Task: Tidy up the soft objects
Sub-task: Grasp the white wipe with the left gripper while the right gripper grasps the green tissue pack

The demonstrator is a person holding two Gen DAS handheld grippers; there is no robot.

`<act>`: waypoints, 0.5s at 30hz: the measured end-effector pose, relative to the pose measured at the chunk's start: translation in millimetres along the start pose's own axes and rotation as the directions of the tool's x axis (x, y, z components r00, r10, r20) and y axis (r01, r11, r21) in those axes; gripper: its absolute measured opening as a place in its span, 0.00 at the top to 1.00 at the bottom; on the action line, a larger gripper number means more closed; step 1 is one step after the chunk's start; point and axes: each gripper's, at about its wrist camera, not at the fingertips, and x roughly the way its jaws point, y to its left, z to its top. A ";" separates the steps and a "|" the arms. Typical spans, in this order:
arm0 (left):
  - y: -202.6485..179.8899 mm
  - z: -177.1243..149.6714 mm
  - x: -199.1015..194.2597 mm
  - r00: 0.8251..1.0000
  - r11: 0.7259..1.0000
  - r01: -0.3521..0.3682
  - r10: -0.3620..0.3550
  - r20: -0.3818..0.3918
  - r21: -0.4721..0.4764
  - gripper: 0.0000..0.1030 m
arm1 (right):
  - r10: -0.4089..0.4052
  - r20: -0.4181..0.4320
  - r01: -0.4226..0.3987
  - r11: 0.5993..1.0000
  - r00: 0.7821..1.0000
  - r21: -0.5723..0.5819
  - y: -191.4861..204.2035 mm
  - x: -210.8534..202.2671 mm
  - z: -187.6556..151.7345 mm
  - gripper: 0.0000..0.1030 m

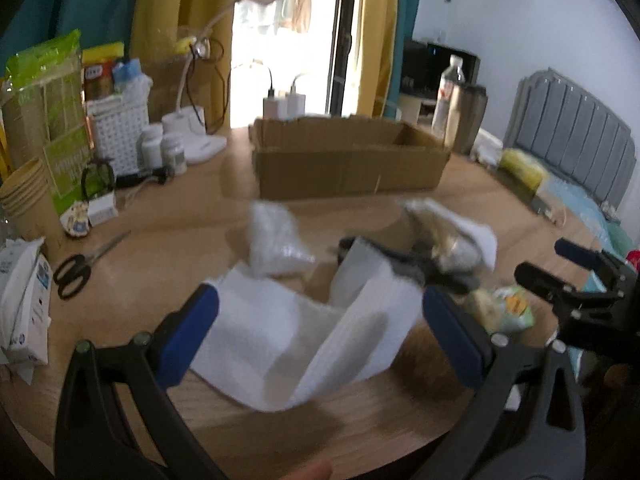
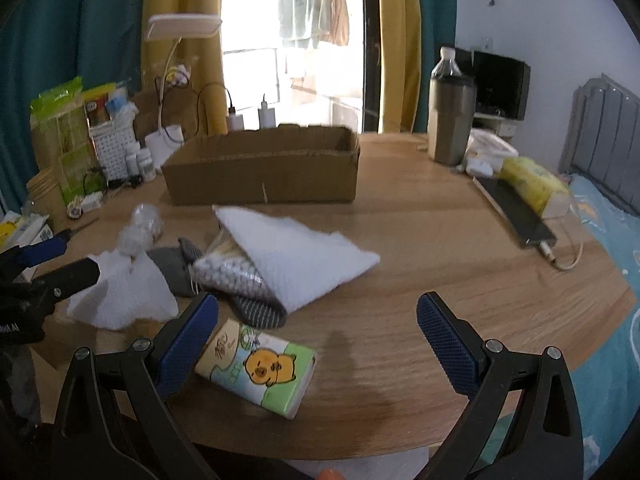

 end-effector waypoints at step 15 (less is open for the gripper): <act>-1.2 -18.9 20.8 0.994 1.000 0.005 -0.003 -0.106 0.023 0.08 | 0.086 -0.119 -0.087 0.996 0.989 -0.005 12.3 23.3 -19.0 0.02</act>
